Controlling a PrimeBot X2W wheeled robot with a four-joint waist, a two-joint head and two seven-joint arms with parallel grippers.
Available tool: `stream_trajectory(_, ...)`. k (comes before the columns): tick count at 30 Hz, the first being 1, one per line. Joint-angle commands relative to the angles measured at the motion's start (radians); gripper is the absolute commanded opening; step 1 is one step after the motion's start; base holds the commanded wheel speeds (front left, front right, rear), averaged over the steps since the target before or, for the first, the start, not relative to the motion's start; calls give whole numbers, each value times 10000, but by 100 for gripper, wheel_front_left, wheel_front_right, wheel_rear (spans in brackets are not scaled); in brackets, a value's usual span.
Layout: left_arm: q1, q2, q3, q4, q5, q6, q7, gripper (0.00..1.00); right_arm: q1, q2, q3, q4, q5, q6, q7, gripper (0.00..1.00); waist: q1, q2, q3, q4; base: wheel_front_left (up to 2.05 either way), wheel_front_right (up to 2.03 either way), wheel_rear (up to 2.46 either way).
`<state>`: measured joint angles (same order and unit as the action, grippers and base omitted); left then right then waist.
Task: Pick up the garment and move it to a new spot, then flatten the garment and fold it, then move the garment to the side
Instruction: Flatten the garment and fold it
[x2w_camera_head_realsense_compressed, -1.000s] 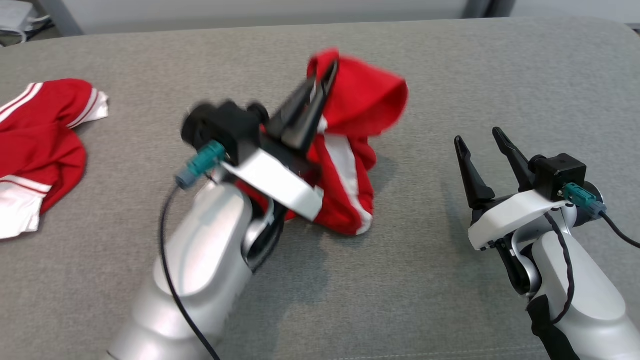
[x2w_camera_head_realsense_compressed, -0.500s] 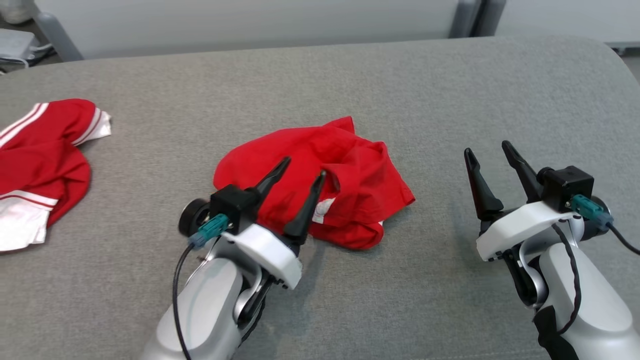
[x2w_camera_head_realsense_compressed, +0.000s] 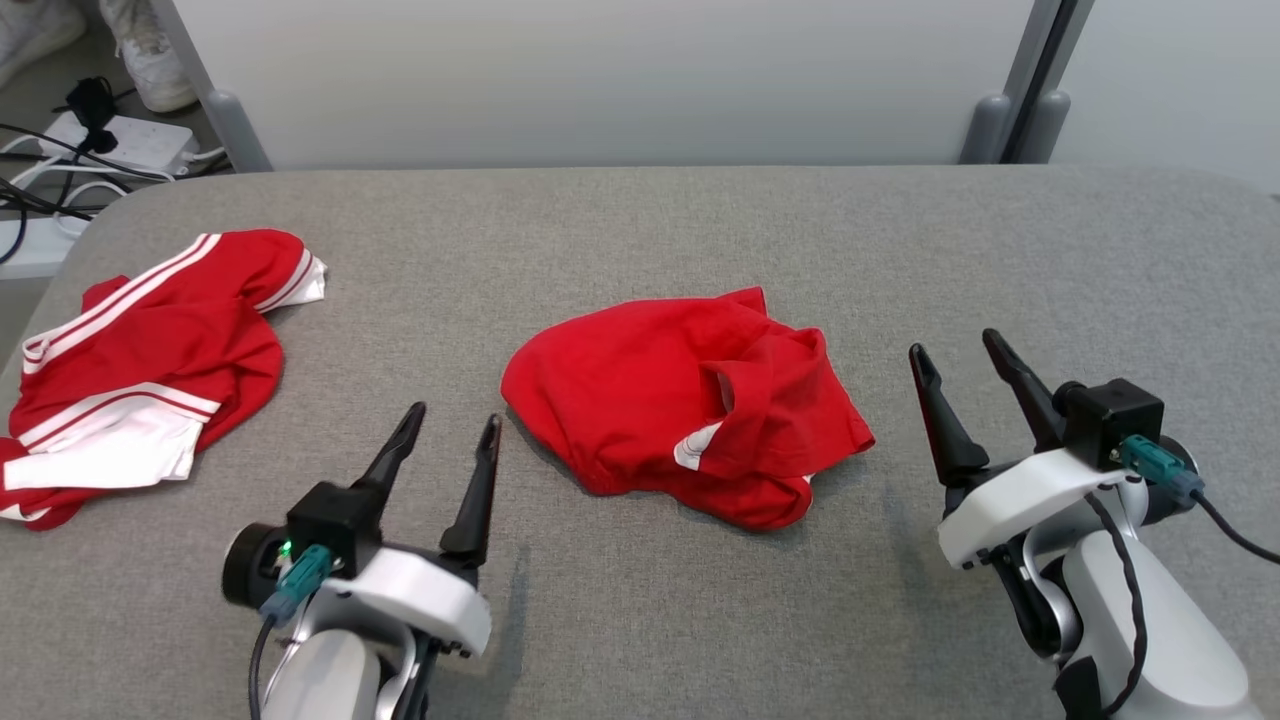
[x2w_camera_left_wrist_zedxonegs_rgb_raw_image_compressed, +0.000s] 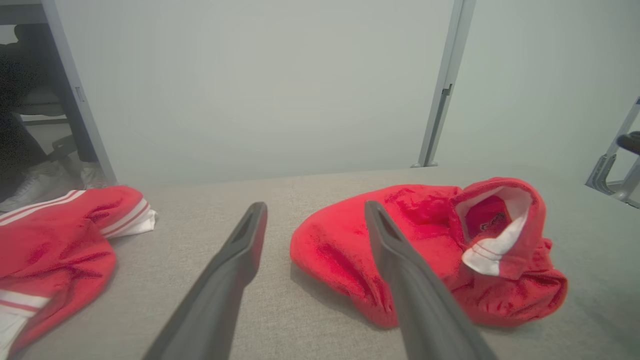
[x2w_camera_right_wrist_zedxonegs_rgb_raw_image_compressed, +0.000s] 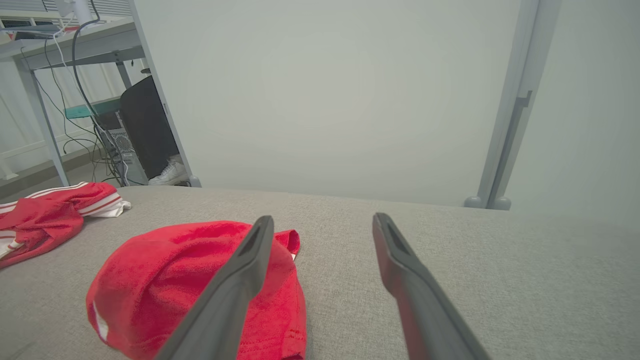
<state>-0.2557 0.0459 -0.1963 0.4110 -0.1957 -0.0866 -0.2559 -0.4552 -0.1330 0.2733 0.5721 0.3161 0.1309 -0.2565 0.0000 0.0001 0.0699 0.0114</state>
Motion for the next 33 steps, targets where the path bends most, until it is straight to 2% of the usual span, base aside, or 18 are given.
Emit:
stream_trajectory(1,14,118,541,-395,214,74,-59,100,95,59,158,-262,-26,-2,-53,100,0,-1,-105,77,0,0,0)
stream_trajectory(8,970,77,1647,-651,484,214,-59,100,508,138,378,-255,44,-2,-53,100,0,-1,-363,111,0,0,0)
stream_trajectory(13,1444,51,1907,-709,460,176,-59,100,757,190,1349,-579,253,-2,-53,100,0,-1,-391,369,0,0,0)
stream_trajectory(21,1504,45,1408,-719,111,138,-59,100,840,18,3172,-525,636,-2,-53,100,0,-1,-164,1127,0,0,0)
stream_trajectory(27,1464,45,1213,-713,0,187,-59,100,782,-219,4535,-150,1181,-2,-53,100,0,-1,88,1447,0,0,0)
stream_trajectory(33,1155,44,716,-686,-234,225,-59,100,-32,-232,5007,478,1634,-2,-53,100,0,-1,472,1952,0,0,0)
